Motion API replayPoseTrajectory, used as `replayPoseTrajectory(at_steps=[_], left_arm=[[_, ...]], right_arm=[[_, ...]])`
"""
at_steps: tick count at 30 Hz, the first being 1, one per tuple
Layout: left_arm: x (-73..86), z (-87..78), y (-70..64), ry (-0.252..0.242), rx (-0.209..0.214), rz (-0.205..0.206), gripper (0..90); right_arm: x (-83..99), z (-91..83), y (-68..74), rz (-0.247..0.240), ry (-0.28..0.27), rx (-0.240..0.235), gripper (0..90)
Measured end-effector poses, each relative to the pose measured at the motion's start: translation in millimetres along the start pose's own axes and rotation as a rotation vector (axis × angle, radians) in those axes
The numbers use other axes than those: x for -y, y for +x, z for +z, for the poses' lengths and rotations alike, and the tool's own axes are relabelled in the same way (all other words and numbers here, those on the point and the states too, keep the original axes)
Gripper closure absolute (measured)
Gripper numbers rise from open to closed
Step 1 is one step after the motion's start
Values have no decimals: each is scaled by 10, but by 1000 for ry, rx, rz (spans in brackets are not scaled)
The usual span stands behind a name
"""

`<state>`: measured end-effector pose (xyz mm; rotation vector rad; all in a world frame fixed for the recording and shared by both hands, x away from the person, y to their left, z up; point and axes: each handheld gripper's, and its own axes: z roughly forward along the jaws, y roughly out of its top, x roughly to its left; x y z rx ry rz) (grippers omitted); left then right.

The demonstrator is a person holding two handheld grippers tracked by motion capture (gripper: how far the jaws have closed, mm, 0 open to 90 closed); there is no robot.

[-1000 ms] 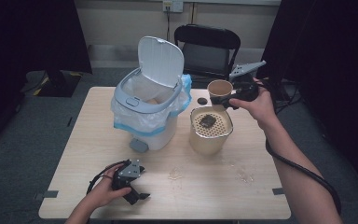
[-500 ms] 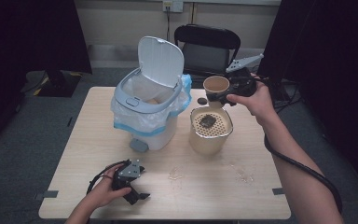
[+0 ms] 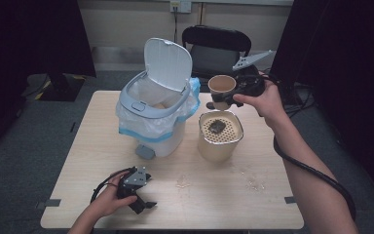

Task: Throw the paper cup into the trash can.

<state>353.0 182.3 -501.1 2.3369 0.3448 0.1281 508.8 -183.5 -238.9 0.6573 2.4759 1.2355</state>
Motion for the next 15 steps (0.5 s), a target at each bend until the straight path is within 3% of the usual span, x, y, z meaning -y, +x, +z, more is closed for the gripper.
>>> replayPoseTrajectory(at_steps=[15], left_arm=[[2,3,-1,-6,0,-1,0]], right_arm=[[-210,1,61,-8,-1,-21,269]])
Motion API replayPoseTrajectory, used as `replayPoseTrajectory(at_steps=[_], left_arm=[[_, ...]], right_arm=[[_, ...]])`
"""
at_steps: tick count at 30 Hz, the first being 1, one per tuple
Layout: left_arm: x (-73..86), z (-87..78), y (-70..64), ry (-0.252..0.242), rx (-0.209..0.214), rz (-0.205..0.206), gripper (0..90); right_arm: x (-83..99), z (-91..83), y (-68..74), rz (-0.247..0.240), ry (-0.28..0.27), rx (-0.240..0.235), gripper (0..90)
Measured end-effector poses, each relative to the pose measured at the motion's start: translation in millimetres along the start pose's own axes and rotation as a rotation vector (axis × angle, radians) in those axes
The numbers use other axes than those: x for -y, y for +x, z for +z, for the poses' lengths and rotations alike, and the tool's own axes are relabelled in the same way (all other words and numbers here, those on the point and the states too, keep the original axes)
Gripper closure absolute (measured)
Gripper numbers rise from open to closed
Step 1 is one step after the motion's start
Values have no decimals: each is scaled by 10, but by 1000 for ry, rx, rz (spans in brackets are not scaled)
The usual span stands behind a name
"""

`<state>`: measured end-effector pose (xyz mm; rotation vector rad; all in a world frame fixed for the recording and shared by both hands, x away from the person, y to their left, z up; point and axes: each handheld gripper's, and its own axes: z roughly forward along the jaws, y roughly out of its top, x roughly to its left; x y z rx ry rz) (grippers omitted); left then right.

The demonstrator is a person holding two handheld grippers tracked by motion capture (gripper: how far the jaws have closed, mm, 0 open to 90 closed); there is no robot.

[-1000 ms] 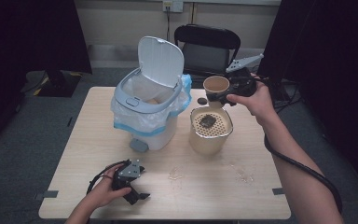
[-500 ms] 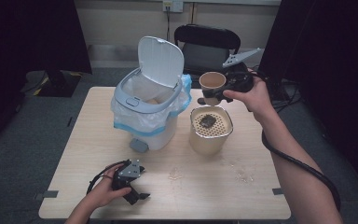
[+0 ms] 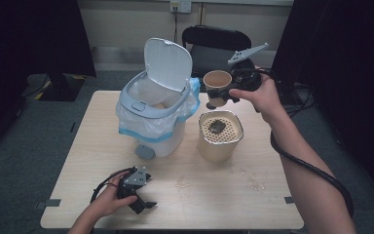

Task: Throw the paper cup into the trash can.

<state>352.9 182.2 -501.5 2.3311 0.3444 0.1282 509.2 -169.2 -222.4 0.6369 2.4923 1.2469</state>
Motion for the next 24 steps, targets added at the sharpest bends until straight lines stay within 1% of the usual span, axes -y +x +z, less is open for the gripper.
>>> replayPoseTrajectory(at_steps=[9,12,15,19,24], left_arm=[[-4,-6,-2,12,0,-1,0],[-4,-6,-2,10,-1,-1,0],[-2,-3,-1,6,2,-2,0],[-2,-2,-2,5,2,-2,0],[-4,-6,-2,11,-1,-1,0]], right_arm=[[-107,18,38,-8,-3,-7,269],[-166,44,55,-14,6,-8,269],[-232,61,79,-24,0,-14,269],[-315,102,127,-37,-4,-24,269],[-375,182,185,-45,-1,-41,269]])
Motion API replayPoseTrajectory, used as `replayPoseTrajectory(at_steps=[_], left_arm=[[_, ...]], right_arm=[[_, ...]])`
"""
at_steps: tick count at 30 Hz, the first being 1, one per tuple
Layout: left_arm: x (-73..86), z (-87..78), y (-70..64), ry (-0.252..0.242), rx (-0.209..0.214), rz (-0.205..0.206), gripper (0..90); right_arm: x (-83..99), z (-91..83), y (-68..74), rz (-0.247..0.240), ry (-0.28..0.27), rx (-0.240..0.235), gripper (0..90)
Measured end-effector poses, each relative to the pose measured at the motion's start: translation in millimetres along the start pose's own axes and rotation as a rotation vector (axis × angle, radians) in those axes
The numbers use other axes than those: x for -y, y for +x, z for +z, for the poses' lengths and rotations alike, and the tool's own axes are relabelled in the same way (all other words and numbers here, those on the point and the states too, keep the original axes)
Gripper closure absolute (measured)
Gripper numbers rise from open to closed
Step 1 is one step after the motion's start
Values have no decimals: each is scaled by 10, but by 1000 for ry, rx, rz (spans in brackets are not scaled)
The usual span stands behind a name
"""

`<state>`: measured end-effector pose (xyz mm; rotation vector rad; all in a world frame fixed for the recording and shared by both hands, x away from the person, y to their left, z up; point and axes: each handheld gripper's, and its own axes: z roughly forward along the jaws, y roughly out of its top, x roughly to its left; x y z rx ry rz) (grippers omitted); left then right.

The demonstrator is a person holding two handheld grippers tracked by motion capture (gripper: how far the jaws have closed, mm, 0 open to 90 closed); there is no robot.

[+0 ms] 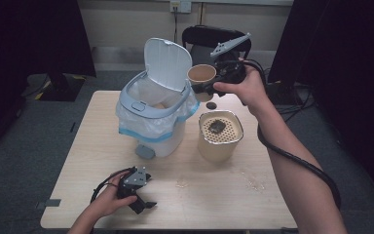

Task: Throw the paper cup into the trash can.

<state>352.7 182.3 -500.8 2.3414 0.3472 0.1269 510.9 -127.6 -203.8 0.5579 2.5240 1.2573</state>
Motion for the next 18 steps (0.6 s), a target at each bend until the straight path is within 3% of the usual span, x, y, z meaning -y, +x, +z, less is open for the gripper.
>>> replayPoseTrajectory(at_steps=[18], left_arm=[[2,4,0,-6,3,-1,0]], right_arm=[[-205,193,142,-19,-15,-31,269]])
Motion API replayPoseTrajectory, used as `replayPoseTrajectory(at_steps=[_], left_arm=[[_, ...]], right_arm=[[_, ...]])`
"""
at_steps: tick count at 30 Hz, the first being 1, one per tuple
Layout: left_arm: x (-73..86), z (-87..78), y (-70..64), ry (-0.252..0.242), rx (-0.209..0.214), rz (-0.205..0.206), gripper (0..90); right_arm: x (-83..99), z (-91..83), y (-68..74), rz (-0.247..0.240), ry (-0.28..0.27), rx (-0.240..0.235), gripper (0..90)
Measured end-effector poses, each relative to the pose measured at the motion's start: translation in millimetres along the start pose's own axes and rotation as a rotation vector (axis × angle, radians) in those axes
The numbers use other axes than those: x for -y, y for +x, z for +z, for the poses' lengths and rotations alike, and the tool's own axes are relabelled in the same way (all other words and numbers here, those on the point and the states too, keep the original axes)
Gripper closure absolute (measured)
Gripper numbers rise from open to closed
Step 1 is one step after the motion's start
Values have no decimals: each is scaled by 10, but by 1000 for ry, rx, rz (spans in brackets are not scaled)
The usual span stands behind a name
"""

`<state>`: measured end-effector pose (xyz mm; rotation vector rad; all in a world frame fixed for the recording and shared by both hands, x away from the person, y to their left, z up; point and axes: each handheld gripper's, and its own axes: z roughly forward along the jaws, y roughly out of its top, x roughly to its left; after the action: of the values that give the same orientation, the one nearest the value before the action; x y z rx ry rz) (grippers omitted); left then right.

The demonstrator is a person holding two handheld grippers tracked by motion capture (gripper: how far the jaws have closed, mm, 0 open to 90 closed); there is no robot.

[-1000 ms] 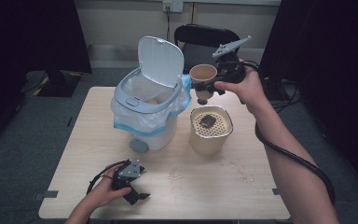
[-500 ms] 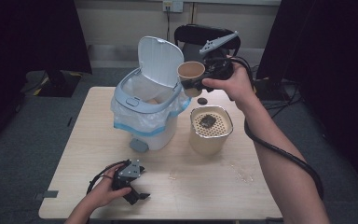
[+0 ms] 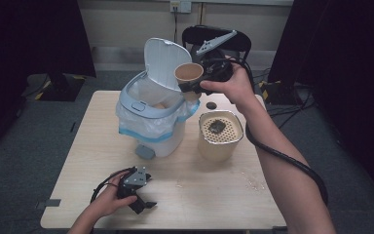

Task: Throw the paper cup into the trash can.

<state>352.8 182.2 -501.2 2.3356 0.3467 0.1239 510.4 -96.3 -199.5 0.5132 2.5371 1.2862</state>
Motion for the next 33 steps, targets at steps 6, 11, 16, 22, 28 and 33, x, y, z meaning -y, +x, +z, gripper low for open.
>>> replayPoseTrajectory(at_steps=[6,11,16,22,28,33], left_arm=[[-2,-3,-1,5,-3,1,0],[2,4,0,-6,0,-1,0],[-1,-3,0,4,-3,1,0],[2,3,0,-5,0,0,0],[2,2,-1,-3,-3,0,0],[0,-1,1,2,-4,4,0]], right_arm=[[-55,79,27,-5,2,-2,268],[-75,149,33,-5,3,-11,268],[-94,219,37,-1,-4,-19,268],[-129,324,34,2,-8,-25,267],[-160,450,26,3,-12,-30,267],[-183,567,19,-2,-11,-28,266]])
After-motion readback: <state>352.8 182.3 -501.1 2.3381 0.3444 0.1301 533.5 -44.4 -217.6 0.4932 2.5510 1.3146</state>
